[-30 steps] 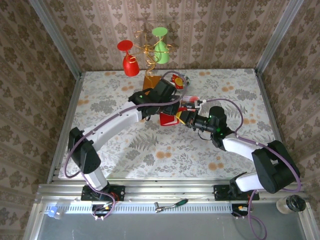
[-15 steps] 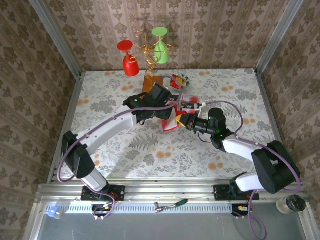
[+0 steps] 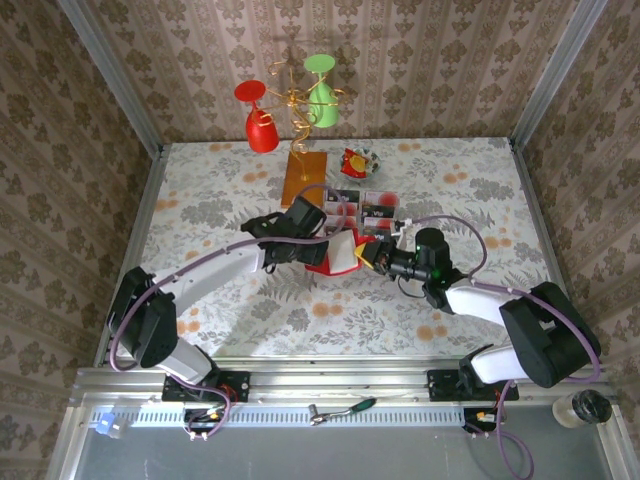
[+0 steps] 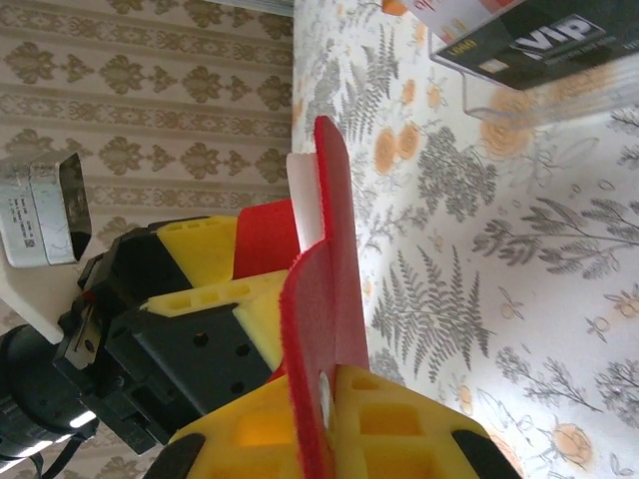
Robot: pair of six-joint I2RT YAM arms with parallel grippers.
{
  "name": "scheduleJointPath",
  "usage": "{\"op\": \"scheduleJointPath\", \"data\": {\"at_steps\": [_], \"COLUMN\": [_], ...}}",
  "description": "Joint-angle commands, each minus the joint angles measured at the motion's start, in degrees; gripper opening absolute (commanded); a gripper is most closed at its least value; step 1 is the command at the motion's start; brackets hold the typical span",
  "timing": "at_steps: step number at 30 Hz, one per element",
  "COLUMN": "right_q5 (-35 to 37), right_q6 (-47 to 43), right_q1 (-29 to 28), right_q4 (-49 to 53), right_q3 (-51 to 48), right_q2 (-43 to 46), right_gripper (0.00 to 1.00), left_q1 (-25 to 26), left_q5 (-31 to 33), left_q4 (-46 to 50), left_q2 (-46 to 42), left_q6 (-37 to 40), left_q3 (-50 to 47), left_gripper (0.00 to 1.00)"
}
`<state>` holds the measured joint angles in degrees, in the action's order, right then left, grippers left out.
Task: Put the credit cards into the card holder
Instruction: Open the card holder at the center of the table.
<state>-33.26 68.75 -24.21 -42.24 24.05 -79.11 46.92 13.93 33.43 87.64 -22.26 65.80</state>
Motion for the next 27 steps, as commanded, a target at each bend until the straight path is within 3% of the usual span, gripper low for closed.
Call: {"op": "scheduleJointPath", "data": {"at_steps": [1, 9, 21, 24, 27], "right_q5": [4.36, 13.16, 19.20, 19.10, 19.73], "right_q6": [-1.15, -1.50, -2.56, -3.39, -5.56], "right_q1": [-1.81, -5.48, -8.84, -8.84, -8.69], "right_q4": [-3.76, -4.79, -6.70, -5.04, 1.58], "right_q3": [-1.72, -6.77, -8.40, -7.91, -6.58], "right_q2": [0.01, -0.17, -5.83, -5.44, -2.00], "right_gripper": [0.00, 0.00, 0.01, 0.30, 0.48], "left_q1": [-0.66, -0.71, -0.66, -0.68, -0.67], "left_q5": [-0.93, -0.55, 0.70, 0.95, 1.20], "left_q4": [-3.85, -8.62, -11.96, -12.69, -13.14], "left_q2": [-0.47, 1.54, 5.51, 6.18, 7.03], "left_q6": [-1.37, -2.82, -3.76, -3.65, -3.42], "left_q3": [-2.96, -9.18, -13.23, -13.80, -13.86], "left_gripper": [0.85, 0.85, 0.84, 0.84, 0.84]}}
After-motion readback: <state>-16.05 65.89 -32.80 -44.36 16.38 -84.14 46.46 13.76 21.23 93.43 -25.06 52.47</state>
